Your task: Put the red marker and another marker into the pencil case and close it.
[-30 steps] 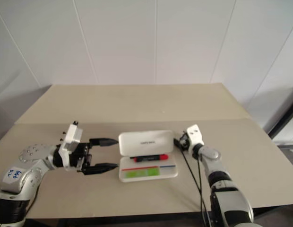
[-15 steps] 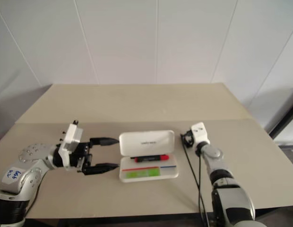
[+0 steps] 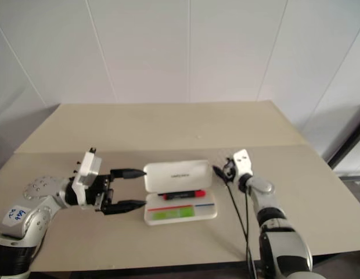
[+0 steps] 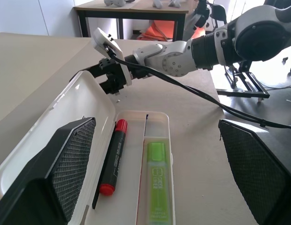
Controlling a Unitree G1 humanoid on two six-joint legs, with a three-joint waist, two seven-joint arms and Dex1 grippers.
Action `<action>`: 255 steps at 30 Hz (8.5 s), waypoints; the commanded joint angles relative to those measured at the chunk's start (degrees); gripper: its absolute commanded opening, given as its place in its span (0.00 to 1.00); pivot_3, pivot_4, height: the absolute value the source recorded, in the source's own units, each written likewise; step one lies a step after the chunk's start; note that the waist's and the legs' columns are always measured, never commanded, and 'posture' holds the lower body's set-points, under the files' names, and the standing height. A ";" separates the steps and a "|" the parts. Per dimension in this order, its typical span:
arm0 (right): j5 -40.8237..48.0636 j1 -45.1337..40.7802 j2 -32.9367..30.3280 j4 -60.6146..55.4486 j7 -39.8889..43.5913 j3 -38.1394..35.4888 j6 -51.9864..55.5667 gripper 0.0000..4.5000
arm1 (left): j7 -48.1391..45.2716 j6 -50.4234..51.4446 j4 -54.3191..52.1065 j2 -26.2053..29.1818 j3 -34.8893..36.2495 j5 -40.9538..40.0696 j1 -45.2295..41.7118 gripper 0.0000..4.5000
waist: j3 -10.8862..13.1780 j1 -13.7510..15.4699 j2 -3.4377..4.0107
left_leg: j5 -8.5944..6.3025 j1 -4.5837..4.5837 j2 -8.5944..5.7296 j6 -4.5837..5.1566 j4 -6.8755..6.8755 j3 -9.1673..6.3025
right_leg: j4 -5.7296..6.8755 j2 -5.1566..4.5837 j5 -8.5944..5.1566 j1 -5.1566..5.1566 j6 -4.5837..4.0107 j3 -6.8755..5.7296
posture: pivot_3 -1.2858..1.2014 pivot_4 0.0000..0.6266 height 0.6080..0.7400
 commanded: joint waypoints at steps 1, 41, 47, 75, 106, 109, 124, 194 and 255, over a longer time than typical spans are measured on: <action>1.16 1.08 -0.20 -4.06 5.42 0.69 1.60 1.00 | 0.18 -0.49 -1.87 0.25 0.53 -1.48 0.25 0.99 | 0.00 0.09 0.00 | 0.00 0.00 0.00 0.00 0.00 0.00 | -0.01 0.00 0.00 0.00 0.00 0.00 | 0.52 0.24 1.00; -2.35 -0.47 5.61 -2.13 4.24 5.35 4.64 0.96 | 1.49 0.33 -3.57 1.03 1.17 -2.76 1.68 1.00 | -0.07 -2.04 -0.14 | 0.06 0.61 0.10 -0.08 -0.06 0.07 | 0.08 0.12 0.01 0.47 -0.15 0.10 | 0.52 0.24 1.00; -2.17 -1.44 5.56 -1.23 2.56 4.69 4.54 0.55 | 1.61 0.39 -3.49 1.12 1.11 -2.71 1.53 1.00 | -0.06 -2.76 -0.14 | 0.06 0.91 0.10 -0.08 -0.15 0.06 | -0.08 0.13 -0.04 0.83 -0.17 0.10 | 0.52 0.24 1.00; -1.08 -3.63 -0.76 -0.13 -6.84 -0.46 -0.94 0.08 | 0.42 -1.71 -0.10 -0.18 -1.20 -1.67 -1.35 1.00 | 0.03 -2.01 -0.06 | -0.13 0.81 0.05 -0.11 -0.60 -0.02 | -0.22 0.07 -0.37 0.72 -0.02 0.12 | 0.52 0.24 1.00; 8.82 8.35 -6.66 -38.78 6.92 -0.81 14.28 0.08 | -1.86 -5.00 5.61 -1.89 -4.34 -0.52 -5.12 1.00 | 0.11 0.27 0.04 | -0.15 0.80 0.05 -0.13 -0.59 -0.03 | -0.22 0.07 -0.41 0.71 -0.03 0.10 | 0.52 0.24 1.00; 12.54 10.43 -7.87 -47.92 8.73 -1.12 19.79 0.08 | -2.68 -5.63 6.64 -1.94 -4.54 -0.38 -5.35 1.00 | 0.14 0.47 0.09 | -0.15 0.77 0.04 -0.12 -0.59 -0.03 | -0.23 0.05 -0.42 0.70 -0.02 0.09 | 0.52 0.24 1.00; 35.81 27.47 -21.79 -83.87 16.36 -6.22 45.84 0.08 | -8.13 -9.22 13.18 -2.04 -5.46 1.15 -6.71 1.00 | 0.14 2.13 0.09 | -0.33 0.59 0.07 -0.01 -0.59 -0.08 | -0.62 -0.01 -0.47 0.69 -0.03 -0.08 | 0.52 0.24 1.00; 29.36 45.56 -20.97 -82.83 24.72 7.42 42.01 0.08 | -15.14 -10.45 12.23 1.01 -5.10 0.22 -0.49 1.00 | 0.13 3.44 0.07 | -0.49 0.49 0.10 0.10 -0.51 -0.01 | -0.88 -0.07 -0.51 0.70 -0.06 -0.19 | 0.52 0.24 1.00; 26.71 42.68 -22.75 -82.15 22.57 9.80 44.59 0.98 | -13.47 -10.51 11.27 0.88 -4.47 0.19 -0.49 1.00 | 0.13 3.46 0.07 | -0.49 0.52 0.09 0.10 -0.41 -0.02 | -0.71 -0.07 -0.51 0.70 -0.06 -0.19 | 0.52 0.24 1.00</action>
